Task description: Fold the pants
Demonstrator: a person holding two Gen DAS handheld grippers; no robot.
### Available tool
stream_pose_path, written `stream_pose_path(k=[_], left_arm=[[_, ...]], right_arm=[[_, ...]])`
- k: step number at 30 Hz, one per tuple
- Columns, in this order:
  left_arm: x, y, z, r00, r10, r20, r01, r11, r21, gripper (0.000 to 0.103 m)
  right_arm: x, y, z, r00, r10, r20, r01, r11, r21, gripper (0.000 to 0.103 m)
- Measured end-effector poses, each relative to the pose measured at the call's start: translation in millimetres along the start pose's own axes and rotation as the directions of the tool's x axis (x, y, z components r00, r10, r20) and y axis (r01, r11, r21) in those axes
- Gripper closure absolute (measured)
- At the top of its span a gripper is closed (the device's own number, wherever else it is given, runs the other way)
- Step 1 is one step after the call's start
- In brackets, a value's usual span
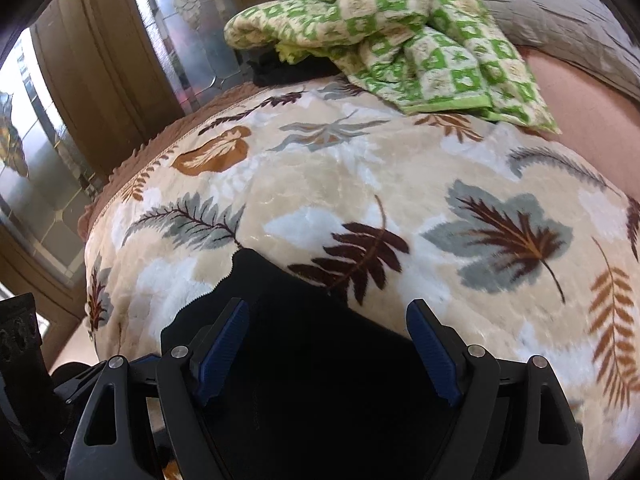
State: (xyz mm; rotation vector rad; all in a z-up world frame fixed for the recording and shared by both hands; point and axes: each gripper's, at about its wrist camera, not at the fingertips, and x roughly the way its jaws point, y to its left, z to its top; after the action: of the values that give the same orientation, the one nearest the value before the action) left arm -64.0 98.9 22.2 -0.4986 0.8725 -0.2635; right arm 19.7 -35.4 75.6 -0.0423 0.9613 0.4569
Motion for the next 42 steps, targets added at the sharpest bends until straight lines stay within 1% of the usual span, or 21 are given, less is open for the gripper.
stream_pose_path(k=[4,7,8,9,11,12,14,17,18,20,21,22,25,29,34,35,36,37,38,40,42], left_arm=[[3,1,2,1.0,-0.011,0.009,0.011,1.0,-0.009,0.0],[5,4,3,0.999,-0.033,0.027,0.034,0.999,-0.022,0.001],[5,5,4,0.999,-0.038,0.036,0.039,0.999,-0.025,0.01],[5,5,4,0.998,-0.042,0.043,0.043,0.999,-0.024,0.034],[10,3,7,0.999,-0.024,0.026,0.024,1.0,-0.002,0.066],[10,3,8,0.999,-0.027,0.031,0.027,1.0,0.002,0.078],[5,0,10,0.997,-0.059,0.048,0.058,0.998,0.016,0.087],[-13,-20,7,0.987,-0.09,0.13,0.074,0.99,0.124,0.088],[-19,-33,4,0.982,-0.104,0.16,0.074,0.98,0.184,0.088],[-27,-49,-3,0.974,-0.13,0.185,0.079,0.962,0.26,0.088],[-29,-60,-8,0.971,-0.14,0.191,0.077,0.949,0.305,0.088],[-30,-67,-12,0.971,-0.142,0.195,0.07,0.939,0.336,0.088],[-31,-87,-25,0.967,-0.156,0.201,0.057,0.904,0.424,0.088],[-30,-104,-35,0.969,-0.162,0.185,0.055,0.876,0.48,0.088],[-30,-114,-43,0.971,-0.163,0.172,0.052,0.855,0.515,0.088],[-31,-115,-45,0.972,-0.164,0.168,0.053,0.851,0.522,0.088],[-32,-116,-47,0.973,-0.164,0.162,0.055,0.847,0.528,0.088],[-34,-117,-48,0.974,-0.166,0.154,0.06,0.845,0.531,0.088],[-35,-116,-48,0.975,-0.174,0.137,0.075,0.843,0.533,0.088],[-41,-113,-46,0.971,-0.218,0.098,0.135,0.84,0.526,0.088],[-56,-112,-46,0.95,-0.302,0.075,0.218,0.817,0.534,0.084]], right_arm=[[24,4,9,0.998,0.03,-0.057,-0.033,0.998,-0.048,0.02],[42,3,12,0.987,0.125,-0.099,-0.129,0.991,-0.038,0.021],[48,3,11,0.982,0.157,-0.109,-0.161,0.987,-0.024,0.033],[53,3,10,0.976,0.177,-0.123,-0.18,0.984,-0.012,0.058],[53,4,8,0.979,0.178,-0.1,-0.179,0.984,-0.004,0.066],[47,5,8,0.977,0.196,-0.08,-0.197,0.98,0.001,0.077],[31,2,8,0.975,0.219,-0.035,-0.218,0.976,0.014,0.082],[-3,-7,9,0.97,0.238,0.05,-0.24,0.969,0.051,0.083],[-18,-12,8,0.968,0.237,0.08,-0.243,0.967,0.074,0.082],[-41,-21,6,0.972,0.196,0.13,-0.213,0.968,0.132,0.065],[-56,-27,3,0.976,0.149,0.156,-0.176,0.968,0.176,0.045],[-70,-33,-1,0.976,0.126,0.177,-0.163,0.963,0.213,0.034],[-108,-40,-16,0.96,0.144,0.242,-0.212,0.936,0.283,0.019],[-119,-27,-17,0.972,0.147,0.184,-0.195,0.94,0.278,0.015],[-90,-11,-20,0.991,0.123,0.061,-0.135,0.95,0.28,0.015],[-84,-10,-22,0.992,0.123,0.04,-0.129,0.954,0.272,0.018],[-77,-10,-26,0.993,0.121,0.016,-0.121,0.959,0.255,0.038],[-72,-11,-31,0.994,0.108,-0.002,-0.105,0.966,0.238,0.08],[-71,-14,-36,0.995,0.096,-0.004,-0.093,0.967,0.238,0.091],[-81,-33,-48,0.994,0.1,0.049,-0.11,0.948,0.298,0.092],[-105,-49,-61,0.99,0.092,0.111,-0.124,0.933,0.337,0.093]])
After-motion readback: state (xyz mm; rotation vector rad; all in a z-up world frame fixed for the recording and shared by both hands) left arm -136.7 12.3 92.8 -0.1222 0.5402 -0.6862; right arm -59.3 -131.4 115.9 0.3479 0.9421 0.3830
